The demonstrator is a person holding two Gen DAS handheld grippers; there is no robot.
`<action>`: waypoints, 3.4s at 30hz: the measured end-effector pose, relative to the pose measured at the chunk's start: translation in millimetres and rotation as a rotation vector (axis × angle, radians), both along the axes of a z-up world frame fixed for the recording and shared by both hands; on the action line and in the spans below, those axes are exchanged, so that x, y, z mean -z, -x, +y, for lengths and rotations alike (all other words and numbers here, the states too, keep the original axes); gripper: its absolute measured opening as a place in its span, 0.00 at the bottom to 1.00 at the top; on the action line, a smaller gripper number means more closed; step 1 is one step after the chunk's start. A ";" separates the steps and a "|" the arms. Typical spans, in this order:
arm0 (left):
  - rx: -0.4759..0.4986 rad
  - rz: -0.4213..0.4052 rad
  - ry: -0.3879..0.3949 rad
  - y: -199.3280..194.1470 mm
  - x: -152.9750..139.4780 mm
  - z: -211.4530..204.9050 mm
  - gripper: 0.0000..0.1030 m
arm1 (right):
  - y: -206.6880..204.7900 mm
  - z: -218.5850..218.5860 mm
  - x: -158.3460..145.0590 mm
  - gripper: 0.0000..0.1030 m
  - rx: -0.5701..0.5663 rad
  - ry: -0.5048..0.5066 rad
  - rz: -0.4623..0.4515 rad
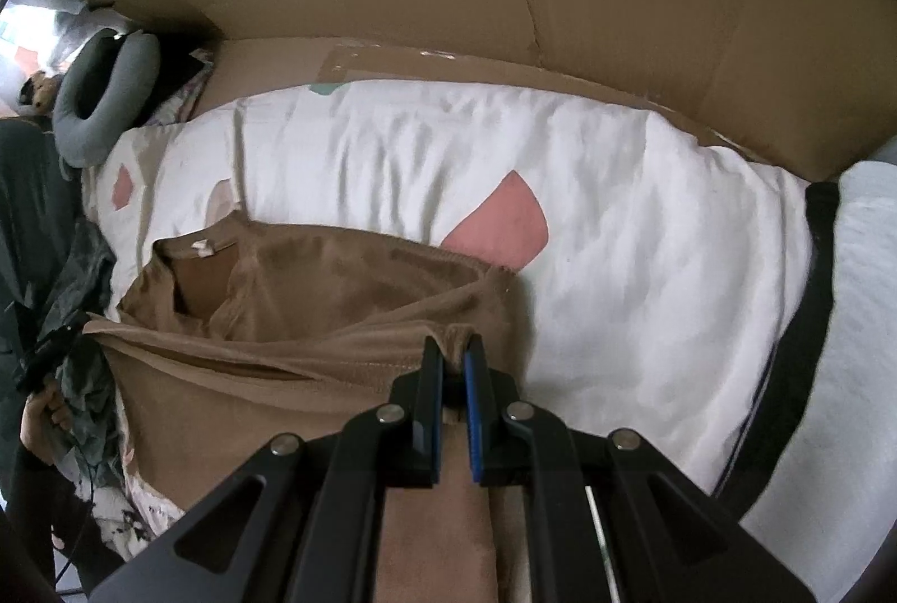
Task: Fold clothes
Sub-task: 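Lower the held hem onto the shirt near the collar with both grippers, then open both grippers and release the folded hem, then press and smooth the folded shirt flat with both open grippers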
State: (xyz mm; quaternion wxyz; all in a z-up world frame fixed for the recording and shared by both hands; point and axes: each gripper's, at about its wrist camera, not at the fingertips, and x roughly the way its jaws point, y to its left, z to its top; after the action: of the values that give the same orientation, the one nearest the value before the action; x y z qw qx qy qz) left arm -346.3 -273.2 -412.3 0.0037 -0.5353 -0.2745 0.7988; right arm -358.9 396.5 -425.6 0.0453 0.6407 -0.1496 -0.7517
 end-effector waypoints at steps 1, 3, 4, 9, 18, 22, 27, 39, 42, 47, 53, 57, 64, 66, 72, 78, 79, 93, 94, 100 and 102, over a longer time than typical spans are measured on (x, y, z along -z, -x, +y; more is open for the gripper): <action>0.000 -0.002 0.001 2.4 2.9 -0.2 0.03 | 2.5 0.7 4.5 0.06 0.004 -0.001 -0.004; -0.003 -0.006 0.002 6.6 9.1 -1.0 0.03 | 7.0 1.8 13.1 0.06 0.012 -0.003 -0.010; -0.004 -0.008 0.006 7.7 11.5 -1.1 0.03 | 8.3 1.8 16.7 0.06 0.013 -0.005 -0.010; -0.003 -0.016 0.058 4.3 17.3 0.7 0.04 | 6.1 5.5 17.6 0.10 0.023 0.016 0.039; 0.008 0.044 0.135 -8.8 10.7 6.2 0.67 | -7.1 15.8 1.3 0.53 0.044 0.085 0.180; 0.029 0.078 0.146 -18.5 0.8 11.5 0.67 | -14.7 16.2 2.8 0.56 0.027 0.086 0.193; 0.053 0.070 0.172 -29.9 3.6 18.8 0.67 | -24.7 15.5 7.6 0.56 -0.002 0.078 0.193; 0.170 -0.004 0.366 -40.0 37.4 50.5 0.81 | -45.9 -5.5 27.7 0.75 -0.053 -0.020 0.173; 0.167 -0.021 0.369 -35.3 49.8 54.4 0.81 | -49.3 -16.2 35.6 0.76 -0.082 -0.064 0.166; 0.180 -0.059 0.455 -28.6 63.6 61.1 0.81 | -48.6 -29.8 51.6 0.76 -0.125 -0.144 0.139; 0.136 -0.085 0.473 -18.0 73.2 61.1 0.81 | -39.2 -35.1 61.7 0.76 -0.139 -0.250 0.134; 0.120 -0.093 0.485 -11.2 71.9 60.3 0.89 | -27.5 -35.0 64.8 0.76 -0.128 -0.295 0.133; 0.117 -0.077 0.516 0.1 71.3 61.4 0.90 | -10.7 -31.5 63.9 0.76 -0.106 -0.303 0.143; 0.119 -0.069 0.518 4.5 70.5 60.6 0.90 | -6.1 -30.9 63.0 0.76 -0.105 -0.303 0.151; 0.145 -0.049 0.547 19.9 65.3 61.1 0.90 | 9.7 -29.8 62.3 0.76 -0.104 -0.311 0.161; 0.138 -0.035 0.549 36.9 58.7 55.9 0.90 | 20.9 -25.1 63.5 0.76 -0.085 -0.309 0.163; 0.138 -0.034 0.549 39.9 57.7 55.0 0.90 | 22.0 -23.9 63.6 0.76 -0.086 -0.310 0.163; 0.086 0.067 0.521 20.3 20.3 58.4 0.90 | 28.6 3.3 32.4 0.76 0.019 -0.237 0.233; 0.088 0.070 0.521 15.5 18.9 60.0 0.90 | 26.7 5.5 29.0 0.76 0.020 -0.228 0.241; 0.120 0.078 0.532 -2.2 9.4 75.2 0.90 | 4.8 -3.2 23.7 0.76 -0.046 -0.234 0.255; 0.136 0.081 0.513 0.8 10.5 84.7 0.90 | -10.7 -15.3 18.2 0.76 -0.071 -0.231 0.260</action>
State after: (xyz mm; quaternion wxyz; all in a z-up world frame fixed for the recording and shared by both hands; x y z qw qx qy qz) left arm -347.1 -188.5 -422.8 -0.0674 -0.5034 -0.0263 0.8610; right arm -348.2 381.2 -443.8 0.0169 0.5439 -0.0326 -0.8383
